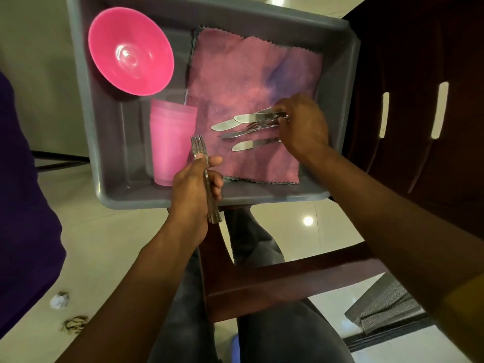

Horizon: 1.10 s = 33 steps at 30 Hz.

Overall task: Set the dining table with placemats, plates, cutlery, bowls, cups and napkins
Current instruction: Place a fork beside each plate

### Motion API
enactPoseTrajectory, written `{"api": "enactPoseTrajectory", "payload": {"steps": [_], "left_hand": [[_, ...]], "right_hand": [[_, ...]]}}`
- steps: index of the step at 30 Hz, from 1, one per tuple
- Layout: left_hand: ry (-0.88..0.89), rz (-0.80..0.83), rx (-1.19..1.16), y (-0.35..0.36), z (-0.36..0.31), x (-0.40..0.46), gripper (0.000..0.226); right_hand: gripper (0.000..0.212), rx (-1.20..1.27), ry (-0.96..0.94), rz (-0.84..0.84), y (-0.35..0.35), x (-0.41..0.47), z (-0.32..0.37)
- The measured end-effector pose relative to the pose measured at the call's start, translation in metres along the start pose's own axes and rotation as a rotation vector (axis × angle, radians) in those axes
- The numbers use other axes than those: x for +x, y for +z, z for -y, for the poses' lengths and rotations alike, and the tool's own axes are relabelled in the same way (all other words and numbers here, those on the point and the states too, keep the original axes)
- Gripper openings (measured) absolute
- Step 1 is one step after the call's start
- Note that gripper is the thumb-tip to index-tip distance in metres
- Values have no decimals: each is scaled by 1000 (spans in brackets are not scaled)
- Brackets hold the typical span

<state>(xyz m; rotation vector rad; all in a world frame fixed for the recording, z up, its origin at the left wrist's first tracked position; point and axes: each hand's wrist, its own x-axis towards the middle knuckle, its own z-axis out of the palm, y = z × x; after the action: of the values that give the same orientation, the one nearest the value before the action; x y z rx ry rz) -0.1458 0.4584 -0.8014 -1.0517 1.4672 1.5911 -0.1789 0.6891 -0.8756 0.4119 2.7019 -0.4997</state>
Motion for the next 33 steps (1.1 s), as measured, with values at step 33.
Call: {"api": "enactPoseTrajectory", "payload": {"steps": [33], "left_hand": [[-35, 28, 46, -1, -6, -21, 22]], "right_hand": [[24, -309, 36, 120, -45, -48, 15]]}}
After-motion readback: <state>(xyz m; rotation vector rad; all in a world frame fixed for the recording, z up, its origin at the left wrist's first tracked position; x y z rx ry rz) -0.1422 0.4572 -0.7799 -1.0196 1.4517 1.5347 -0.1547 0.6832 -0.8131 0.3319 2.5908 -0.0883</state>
